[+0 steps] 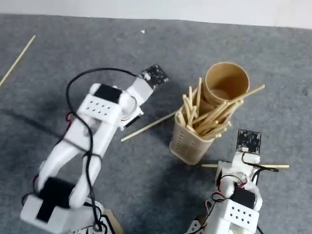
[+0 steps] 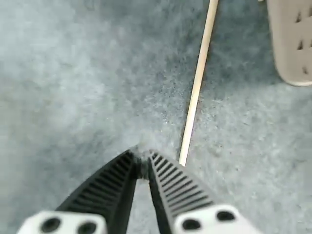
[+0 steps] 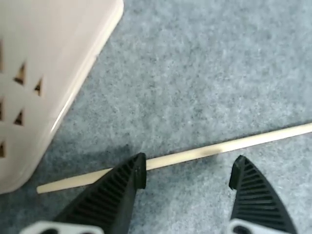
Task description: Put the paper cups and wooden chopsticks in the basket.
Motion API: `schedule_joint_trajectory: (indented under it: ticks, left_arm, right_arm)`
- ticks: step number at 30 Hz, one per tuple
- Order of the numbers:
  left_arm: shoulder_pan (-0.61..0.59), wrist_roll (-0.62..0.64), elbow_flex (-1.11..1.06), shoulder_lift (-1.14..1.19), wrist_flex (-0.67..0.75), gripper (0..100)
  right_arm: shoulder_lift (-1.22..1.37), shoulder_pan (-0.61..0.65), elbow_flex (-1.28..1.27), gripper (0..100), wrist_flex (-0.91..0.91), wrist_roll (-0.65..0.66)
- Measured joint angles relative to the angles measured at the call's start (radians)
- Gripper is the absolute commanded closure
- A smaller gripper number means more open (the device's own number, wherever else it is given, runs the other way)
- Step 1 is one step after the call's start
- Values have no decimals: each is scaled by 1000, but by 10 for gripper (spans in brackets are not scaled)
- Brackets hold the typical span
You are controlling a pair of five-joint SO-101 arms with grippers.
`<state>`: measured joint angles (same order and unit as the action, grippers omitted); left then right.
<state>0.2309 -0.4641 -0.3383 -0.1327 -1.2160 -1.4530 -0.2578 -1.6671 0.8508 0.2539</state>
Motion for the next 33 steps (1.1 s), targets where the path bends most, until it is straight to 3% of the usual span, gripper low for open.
schedule_joint_trajectory:
  ticks: [4,8,19,26,33]
  left_arm:
    - [-3,0,-48,-38,-14,861]
    - [-3,3,-118,26,-5,857]
    - [78,3,-144,276,222,857]
    - [86,9,-121,328,232,998]
    - [86,11,-23,327,127,996]
  right_arm:
    - [0,0,0,711,0,0]
    - [0,0,0,711,0,0]
    - [0,0,0,711,0,0]
    - [0,2,0,711,0,0]
    - [0,2,0,711,0,0]
